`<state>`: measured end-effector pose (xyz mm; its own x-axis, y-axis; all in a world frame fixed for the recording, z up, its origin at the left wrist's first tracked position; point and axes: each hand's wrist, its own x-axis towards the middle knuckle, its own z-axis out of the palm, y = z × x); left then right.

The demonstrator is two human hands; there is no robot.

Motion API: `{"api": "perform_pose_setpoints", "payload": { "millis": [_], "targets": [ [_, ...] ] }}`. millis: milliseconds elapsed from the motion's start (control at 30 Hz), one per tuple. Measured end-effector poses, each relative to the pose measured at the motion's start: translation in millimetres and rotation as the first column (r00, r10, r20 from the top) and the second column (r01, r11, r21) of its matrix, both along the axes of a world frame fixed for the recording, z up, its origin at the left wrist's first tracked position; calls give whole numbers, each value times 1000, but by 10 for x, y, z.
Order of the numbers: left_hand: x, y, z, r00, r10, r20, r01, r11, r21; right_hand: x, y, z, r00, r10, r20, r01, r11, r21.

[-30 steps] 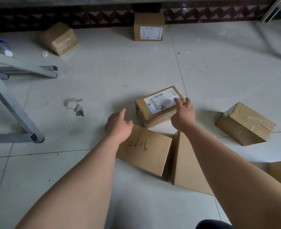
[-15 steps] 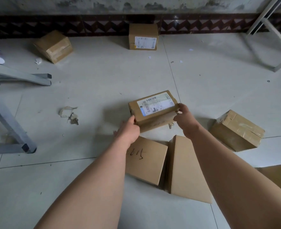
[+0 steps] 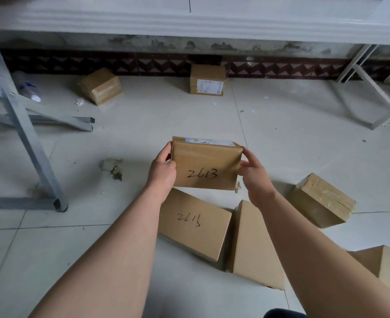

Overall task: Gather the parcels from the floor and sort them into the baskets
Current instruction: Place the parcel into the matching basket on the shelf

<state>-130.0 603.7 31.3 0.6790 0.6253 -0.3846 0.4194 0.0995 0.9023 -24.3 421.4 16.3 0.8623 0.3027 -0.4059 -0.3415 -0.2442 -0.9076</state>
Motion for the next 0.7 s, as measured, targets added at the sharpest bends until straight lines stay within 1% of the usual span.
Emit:
{"api": "perform_pose_setpoints", "payload": {
  "millis": [67,133,267,400,500,633,700],
  "targets": [
    [-118,-10,30,1000,25,-6,-25,999,-31,-97,15,7,1000,8,-5,-8,1000,-16],
    [-208,-40,58,999,45,-5,-45,997,-70,-201,18,-7,999,-18,-27,18,1000,-2],
    [-293,-65,21,999,48,-25,-48,999,-13,-360,-36,-45,998,-60,-24,60,998,-10],
    [-352,-37,-35,996,28,-79,-28,1000,9,-464,-135,-74,996,-86,-32,88,994,59],
    [-350,-75,-94,995,-4,-103,0,999,-42,-527,-193,-99,995,-82,-50,88,989,121],
    [-252,-107,-108,994,-41,-98,27,989,-144,-617,-237,-215,988,-137,-65,147,968,204],
    [-208,-110,-117,990,-70,-119,46,980,-194,-656,-247,-295,990,-111,-91,129,965,230]
  ]
}}
